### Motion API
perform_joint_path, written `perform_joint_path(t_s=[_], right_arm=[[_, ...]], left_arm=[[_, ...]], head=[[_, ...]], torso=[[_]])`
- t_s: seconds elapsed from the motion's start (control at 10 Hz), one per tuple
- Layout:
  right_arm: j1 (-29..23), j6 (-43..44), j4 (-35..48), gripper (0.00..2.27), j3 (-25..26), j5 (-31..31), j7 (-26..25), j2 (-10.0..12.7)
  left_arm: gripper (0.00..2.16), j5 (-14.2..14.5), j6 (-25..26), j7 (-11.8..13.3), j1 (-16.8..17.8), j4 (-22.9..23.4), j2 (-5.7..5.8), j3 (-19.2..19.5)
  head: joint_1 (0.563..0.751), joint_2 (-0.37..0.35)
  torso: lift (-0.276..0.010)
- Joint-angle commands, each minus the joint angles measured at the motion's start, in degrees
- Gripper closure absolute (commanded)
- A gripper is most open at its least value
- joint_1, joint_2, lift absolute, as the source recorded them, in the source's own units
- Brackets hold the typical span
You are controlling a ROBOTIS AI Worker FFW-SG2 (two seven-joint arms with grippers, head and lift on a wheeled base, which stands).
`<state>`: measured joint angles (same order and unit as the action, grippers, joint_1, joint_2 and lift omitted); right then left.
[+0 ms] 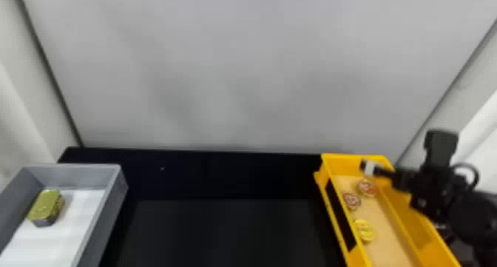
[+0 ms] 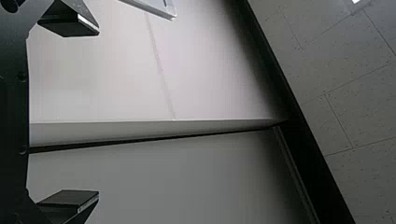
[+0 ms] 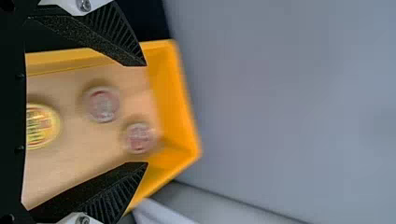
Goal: Pick up the round yellow can and place it in the yellow rectangular box
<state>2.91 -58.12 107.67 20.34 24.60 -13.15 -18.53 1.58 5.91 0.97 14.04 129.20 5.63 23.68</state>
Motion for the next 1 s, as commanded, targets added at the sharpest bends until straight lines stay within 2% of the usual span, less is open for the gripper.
perform_joint_path(t_s=[0.0, 0.2, 0.4, 0.5, 0.7, 0.9], right_arm=[[5.7, 0.35, 13.53, 0.0, -3.99, -5.88, -1.09, -0.55], [8.42, 9.93, 19.59, 0.0, -11.2, -17.83, 0.85, -0.55], [10.8, 23.21, 20.12, 0.0, -15.24, -20.65, 3.22, 0.33], [12.03, 30.25, 19.33, 0.0, -16.82, -23.55, 6.91, 0.33], [14.14, 34.82, 19.68, 0.0, -20.25, -25.04, 7.61, 1.21], [15.72, 38.6, 20.82, 0.0, -21.83, -29.35, 8.93, 3.76]], left_arm=[[0.06, 0.01, 0.25, 0.0, 0.11, 0.0, -0.09, -0.03], [0.06, -0.08, 0.25, 0.0, 0.11, 0.0, -0.18, -0.29], [0.06, -0.08, 0.25, 0.0, 0.11, -0.18, -0.36, -0.56], [0.06, -0.08, 0.16, 0.0, 0.11, -0.18, -0.36, -0.64], [0.06, -0.08, -0.19, 0.0, 0.11, -0.35, -0.36, -0.73], [0.06, -0.26, -0.28, 0.09, 0.11, -0.44, -0.36, -0.82]], head=[[0.655, -0.164], [0.655, -0.164], [0.655, -0.164], [0.655, -0.164], [0.655, -0.164], [0.655, -0.164]], torso=[[-0.009], [-0.009], [-0.009], [-0.009], [-0.009], [-0.009]])
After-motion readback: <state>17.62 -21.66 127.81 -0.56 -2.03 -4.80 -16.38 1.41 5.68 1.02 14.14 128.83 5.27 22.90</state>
